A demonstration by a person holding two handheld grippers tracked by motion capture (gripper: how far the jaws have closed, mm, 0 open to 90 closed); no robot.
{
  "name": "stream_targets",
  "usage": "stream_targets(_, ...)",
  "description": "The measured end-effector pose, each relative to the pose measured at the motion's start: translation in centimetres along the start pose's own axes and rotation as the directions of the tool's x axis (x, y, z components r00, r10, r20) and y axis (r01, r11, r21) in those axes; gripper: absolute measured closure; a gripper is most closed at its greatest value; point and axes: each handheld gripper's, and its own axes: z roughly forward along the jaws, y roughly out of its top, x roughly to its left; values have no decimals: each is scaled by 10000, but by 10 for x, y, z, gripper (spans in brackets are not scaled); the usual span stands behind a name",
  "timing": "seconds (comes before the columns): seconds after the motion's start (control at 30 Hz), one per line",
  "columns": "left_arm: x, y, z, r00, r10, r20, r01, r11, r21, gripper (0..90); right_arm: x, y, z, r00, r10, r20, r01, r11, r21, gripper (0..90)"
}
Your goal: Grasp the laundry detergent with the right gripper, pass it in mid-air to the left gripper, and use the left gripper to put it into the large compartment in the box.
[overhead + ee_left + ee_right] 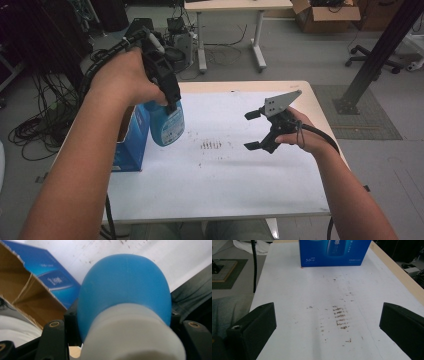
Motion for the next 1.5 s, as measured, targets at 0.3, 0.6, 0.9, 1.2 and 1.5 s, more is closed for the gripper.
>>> stream_targets(0.3,25,-10,-15,9895,-1438,169,1442,9893,-220,383,-5,0,-4,10000,48,77,-48,10000,41,11)
stream_targets(0.6,52,-22,-30,9619,-2732,133,2735,9611,-371,383,-7,2,-5,10000,29,34,-29,10000,64,11)
stream_targets(0.9,78,-37,-44,9293,-3691,154,3694,9283,-420,383,-11,2,-6,10000,71,2,-71,9999,100,11)
stream_targets(1.2,105,-58,-56,8850,-4651,226,4656,8833,-539,383,-13,1,-6,9999,122,-25,-121,9998,184,11)
stream_targets(1.5,127,-76,-57,8469,-5316,138,5315,8455,-517,383,-14,1,-7,9999,138,-35,-137,9996,250,12)
